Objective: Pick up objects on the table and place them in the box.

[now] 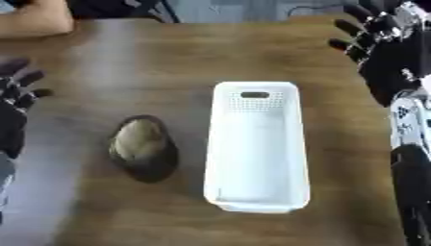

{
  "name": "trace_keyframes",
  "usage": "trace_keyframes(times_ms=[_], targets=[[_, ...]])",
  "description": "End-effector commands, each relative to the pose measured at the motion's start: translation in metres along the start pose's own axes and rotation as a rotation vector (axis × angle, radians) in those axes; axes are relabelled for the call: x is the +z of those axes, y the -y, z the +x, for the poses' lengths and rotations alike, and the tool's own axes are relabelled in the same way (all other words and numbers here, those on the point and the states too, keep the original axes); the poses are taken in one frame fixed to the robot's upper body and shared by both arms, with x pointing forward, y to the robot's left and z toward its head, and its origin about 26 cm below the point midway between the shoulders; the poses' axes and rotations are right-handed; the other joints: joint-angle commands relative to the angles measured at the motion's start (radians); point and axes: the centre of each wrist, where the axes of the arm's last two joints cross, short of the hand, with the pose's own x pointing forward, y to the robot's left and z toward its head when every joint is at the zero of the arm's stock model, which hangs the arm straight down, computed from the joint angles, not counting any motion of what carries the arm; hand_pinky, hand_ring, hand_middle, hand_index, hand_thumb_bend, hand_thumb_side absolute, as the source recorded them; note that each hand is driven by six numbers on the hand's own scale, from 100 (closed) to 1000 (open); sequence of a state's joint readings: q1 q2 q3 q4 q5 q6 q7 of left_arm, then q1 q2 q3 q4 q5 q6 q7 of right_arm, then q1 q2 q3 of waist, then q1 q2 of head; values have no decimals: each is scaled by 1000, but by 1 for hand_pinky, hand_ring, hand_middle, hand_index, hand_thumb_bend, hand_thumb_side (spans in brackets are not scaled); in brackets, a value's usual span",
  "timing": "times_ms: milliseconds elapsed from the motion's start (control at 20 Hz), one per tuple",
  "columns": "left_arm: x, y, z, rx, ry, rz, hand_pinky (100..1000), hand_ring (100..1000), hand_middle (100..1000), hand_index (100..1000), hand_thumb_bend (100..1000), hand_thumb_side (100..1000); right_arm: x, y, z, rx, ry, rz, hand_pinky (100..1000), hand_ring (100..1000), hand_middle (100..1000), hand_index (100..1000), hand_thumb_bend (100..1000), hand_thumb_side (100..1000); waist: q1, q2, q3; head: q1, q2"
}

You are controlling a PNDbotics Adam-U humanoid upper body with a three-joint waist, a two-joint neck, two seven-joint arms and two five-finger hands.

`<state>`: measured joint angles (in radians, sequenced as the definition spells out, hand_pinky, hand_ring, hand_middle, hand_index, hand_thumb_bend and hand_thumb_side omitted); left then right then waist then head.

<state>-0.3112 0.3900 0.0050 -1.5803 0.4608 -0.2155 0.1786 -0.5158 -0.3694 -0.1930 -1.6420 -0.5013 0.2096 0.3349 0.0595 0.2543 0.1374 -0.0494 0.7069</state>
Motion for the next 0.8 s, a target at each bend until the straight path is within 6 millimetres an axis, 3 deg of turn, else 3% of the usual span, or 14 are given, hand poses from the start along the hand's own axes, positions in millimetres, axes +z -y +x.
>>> trace_keyframes(times_ms=[50, 250, 350, 400, 500, 550, 600, 700, 800], targets=[[-7, -5, 13, -28, 42, -12, 589, 758, 788, 743, 100, 1000, -1, 1, 12, 29, 27, 11, 805, 926, 943, 1000, 100, 1000, -1, -13, 1, 9, -14], [-7, -7, 13, -57, 42, -15, 584, 755, 788, 745, 100, 1000, -1, 0, 13, 29, 28, 12, 806, 926, 943, 1000, 100, 1000, -1, -12, 0, 10, -17], [-8, -17, 16, -207, 55, -36, 585, 736, 776, 767, 100, 1000, -1, 0, 13, 31, 27, 12, 806, 926, 943, 1000, 100, 1000, 0, -13, 0, 9, -18], [-9, -23, 19, -327, 64, -60, 597, 725, 765, 779, 100, 1000, -1, 1, 13, 31, 27, 12, 806, 926, 943, 1000, 100, 1000, 0, -13, 0, 8, -19], [-14, -42, 35, -674, 78, -173, 651, 751, 778, 825, 100, 813, 0, 1, 13, 34, 25, 10, 806, 926, 943, 1000, 100, 1000, 1, -13, 1, 6, -20], [-15, -45, 42, -847, 81, -230, 657, 754, 779, 830, 100, 797, 0, 1, 13, 35, 25, 9, 806, 926, 943, 1000, 100, 1000, 1, -13, 1, 6, -21], [-17, -47, 51, -1039, 81, -318, 697, 774, 788, 863, 178, 700, 0, 2, 13, 36, 24, 10, 807, 926, 943, 1000, 100, 1000, 2, -13, 0, 6, -22], [-19, -39, 64, -1415, 94, -474, 707, 780, 787, 866, 243, 668, 0, 1, 12, 35, 24, 11, 808, 926, 943, 1000, 100, 1000, 1, -13, -1, 7, -23], [-17, -28, 67, -1645, 114, -548, 708, 781, 786, 866, 245, 666, 0, 1, 12, 34, 23, 12, 808, 926, 943, 1000, 100, 1000, 1, -14, -1, 7, -23]])
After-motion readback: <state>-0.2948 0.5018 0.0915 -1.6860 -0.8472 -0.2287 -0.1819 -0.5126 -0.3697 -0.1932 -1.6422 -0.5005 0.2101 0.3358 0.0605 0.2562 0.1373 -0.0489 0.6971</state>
